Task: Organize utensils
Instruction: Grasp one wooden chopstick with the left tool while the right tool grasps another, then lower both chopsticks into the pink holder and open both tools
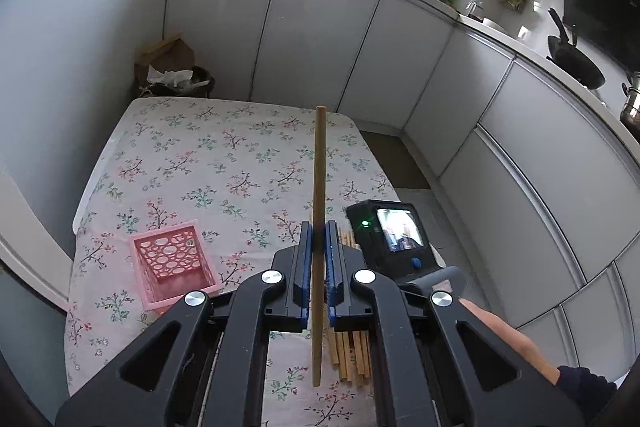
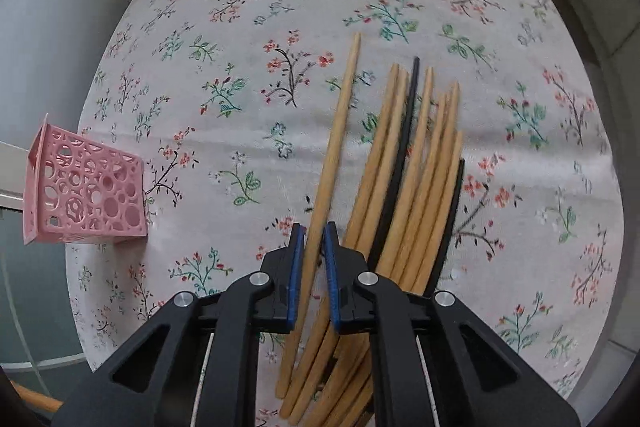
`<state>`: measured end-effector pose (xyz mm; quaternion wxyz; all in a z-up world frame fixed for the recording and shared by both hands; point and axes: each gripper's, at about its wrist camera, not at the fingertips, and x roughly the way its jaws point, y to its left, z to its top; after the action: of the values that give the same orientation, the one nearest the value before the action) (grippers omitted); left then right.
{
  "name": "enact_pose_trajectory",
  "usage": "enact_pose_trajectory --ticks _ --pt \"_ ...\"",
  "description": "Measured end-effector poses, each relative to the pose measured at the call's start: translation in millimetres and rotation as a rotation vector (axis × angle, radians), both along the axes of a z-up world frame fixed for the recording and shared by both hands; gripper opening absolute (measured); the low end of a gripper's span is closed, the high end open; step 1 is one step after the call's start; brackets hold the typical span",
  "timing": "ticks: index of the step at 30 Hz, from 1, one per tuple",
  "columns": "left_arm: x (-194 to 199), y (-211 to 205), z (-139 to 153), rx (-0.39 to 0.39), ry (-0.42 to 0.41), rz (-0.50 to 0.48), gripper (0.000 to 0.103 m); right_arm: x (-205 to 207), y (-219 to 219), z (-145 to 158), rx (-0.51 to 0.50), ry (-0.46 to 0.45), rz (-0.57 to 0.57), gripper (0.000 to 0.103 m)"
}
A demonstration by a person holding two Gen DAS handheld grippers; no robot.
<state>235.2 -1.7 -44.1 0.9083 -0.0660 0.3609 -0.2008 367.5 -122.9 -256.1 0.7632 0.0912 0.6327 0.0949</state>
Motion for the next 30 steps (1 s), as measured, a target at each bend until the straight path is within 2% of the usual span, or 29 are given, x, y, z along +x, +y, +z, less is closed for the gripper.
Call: enact_pose_trajectory --ticks 3,7,12,16,20,24,30 --pt "-2.5 1.7 6.3 -0.001 -0.026 -0.004 0.005 -0.4 -1.7 4.7 0.045 -0.001 -0.033 0.008" --pt "-3.7 16.0 16.0 -0.018 -0.065 0.013 0.005 -12.0 -14.8 53.2 0.159 -0.178 -0.068 0.008" --pt "-5.0 41.0 33.1 -0.062 -0.129 0.066 0.005 -30.5 -31.5 93.7 0.182 -0.369 -0.101 0.008" --pt "-15.8 55.5 49.6 -0.012 -0.234 0.144 0.005 -46.2 -33.0 116.3 0.209 -0.492 -0.103 0.008" --pt "-17.2 66.1 54.0 0.039 -0.307 0.223 0.005 -55.4 -20.1 138.2 0.231 -0.622 -0.093 0.008" --pt "-13.7 75.3 54.3 0.034 -0.357 0.261 0.005 -60.6 -18.2 154.3 0.253 -0.694 -0.091 0.008" --pt "5.9 83.0 34.7 0.051 -0.307 0.278 0.005 -55.2 -0.8 157.1 0.268 -0.734 -0.09 0.008"
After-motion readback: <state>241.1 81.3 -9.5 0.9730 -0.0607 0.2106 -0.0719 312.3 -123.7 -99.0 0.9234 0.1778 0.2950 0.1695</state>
